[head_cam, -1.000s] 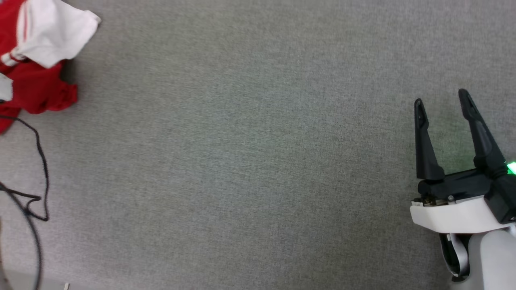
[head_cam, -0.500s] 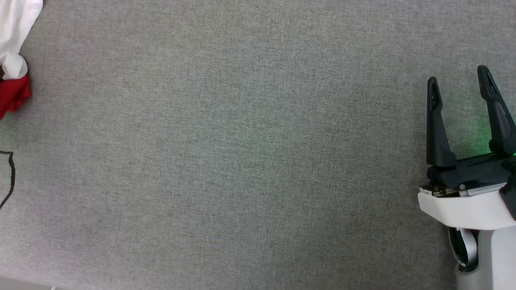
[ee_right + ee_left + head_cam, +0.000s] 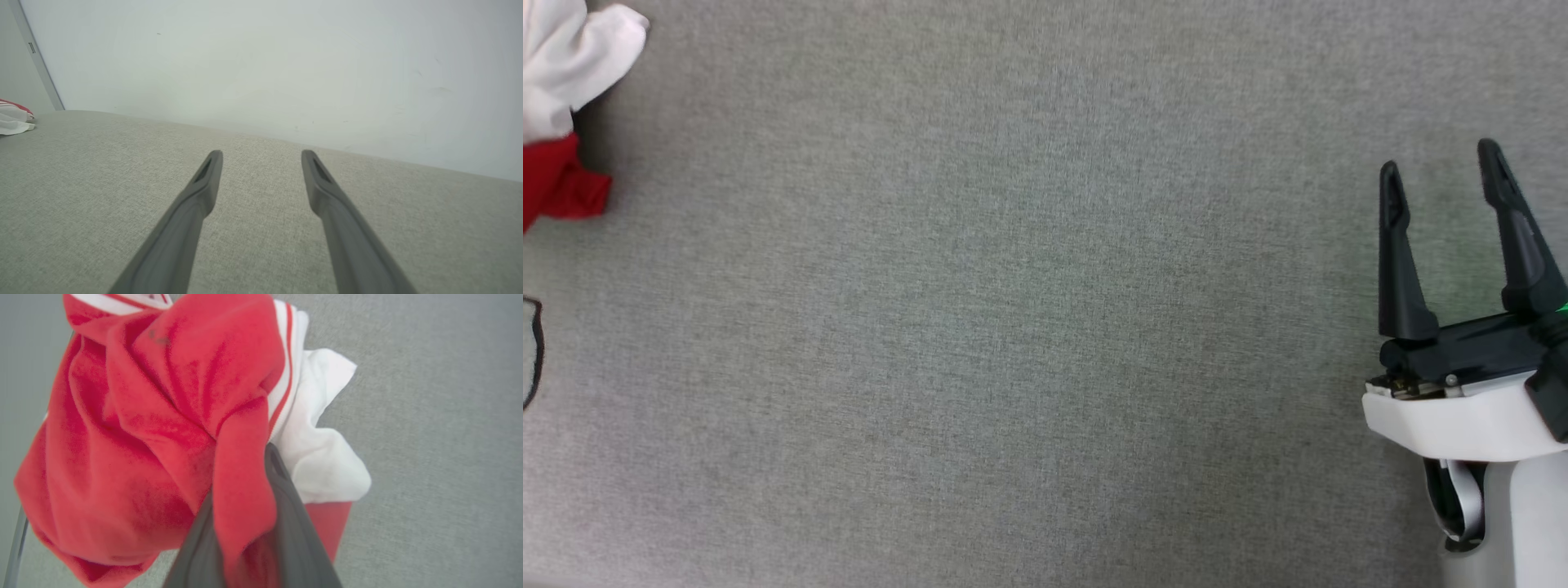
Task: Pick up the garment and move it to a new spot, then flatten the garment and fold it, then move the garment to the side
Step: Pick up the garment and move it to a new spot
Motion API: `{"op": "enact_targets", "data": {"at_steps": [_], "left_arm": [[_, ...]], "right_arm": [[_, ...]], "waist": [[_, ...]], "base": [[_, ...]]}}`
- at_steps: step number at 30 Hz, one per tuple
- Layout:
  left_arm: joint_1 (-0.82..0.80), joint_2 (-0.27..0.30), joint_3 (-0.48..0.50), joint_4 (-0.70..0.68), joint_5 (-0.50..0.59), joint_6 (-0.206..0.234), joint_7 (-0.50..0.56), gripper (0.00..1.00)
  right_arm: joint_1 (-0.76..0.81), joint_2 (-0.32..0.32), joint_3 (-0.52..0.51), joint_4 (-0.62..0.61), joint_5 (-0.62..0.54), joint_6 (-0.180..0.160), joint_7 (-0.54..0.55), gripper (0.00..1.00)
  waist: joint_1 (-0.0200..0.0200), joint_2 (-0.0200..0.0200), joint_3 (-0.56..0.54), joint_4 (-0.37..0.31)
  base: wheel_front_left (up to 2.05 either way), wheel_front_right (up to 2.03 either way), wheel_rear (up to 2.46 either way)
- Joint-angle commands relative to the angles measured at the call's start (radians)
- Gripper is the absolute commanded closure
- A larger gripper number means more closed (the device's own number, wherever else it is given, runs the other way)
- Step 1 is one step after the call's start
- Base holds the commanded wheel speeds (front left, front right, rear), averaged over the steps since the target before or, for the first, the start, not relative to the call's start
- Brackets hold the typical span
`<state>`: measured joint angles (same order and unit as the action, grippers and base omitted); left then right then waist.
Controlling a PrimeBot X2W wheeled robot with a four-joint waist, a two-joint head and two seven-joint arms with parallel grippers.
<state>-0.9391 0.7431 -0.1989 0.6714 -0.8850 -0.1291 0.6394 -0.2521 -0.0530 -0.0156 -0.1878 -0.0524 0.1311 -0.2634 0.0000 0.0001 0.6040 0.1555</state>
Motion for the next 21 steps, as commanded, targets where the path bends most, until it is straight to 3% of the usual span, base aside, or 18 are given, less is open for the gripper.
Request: {"op": "enact_targets", "data": {"at_steps": [1,10,21], "left_arm": [[-0.022,0.012,-0.021,-0.023,-0.007,-0.001,-0.018,1.0],[-0.073,0.062,-0.197,-0.249,-0.032,-0.001,-0.053,1.0],[-0.109,0.006,-0.379,-0.553,0.013,-0.001,-0.02,1.0]], "right_arm": [[0.008,0.002,0.005,0.009,0.006,-0.001,-0.002,0.0],[0.046,0.004,-0.001,0.039,0.062,-0.001,-0.002,0.0],[0.066,0.004,-0.014,0.054,0.113,-0.001,-0.002,0.0]], "waist": [[0.0,-0.0001,-0.046,-0.008],[0.0,-0.0001,-0.166,-0.049],[0.0,-0.0001,-0.236,-0.153]], "base": [[0.0,0.0,0.0],[0.0,0.0,0.0],[0.0,0.0,0.0]]}}
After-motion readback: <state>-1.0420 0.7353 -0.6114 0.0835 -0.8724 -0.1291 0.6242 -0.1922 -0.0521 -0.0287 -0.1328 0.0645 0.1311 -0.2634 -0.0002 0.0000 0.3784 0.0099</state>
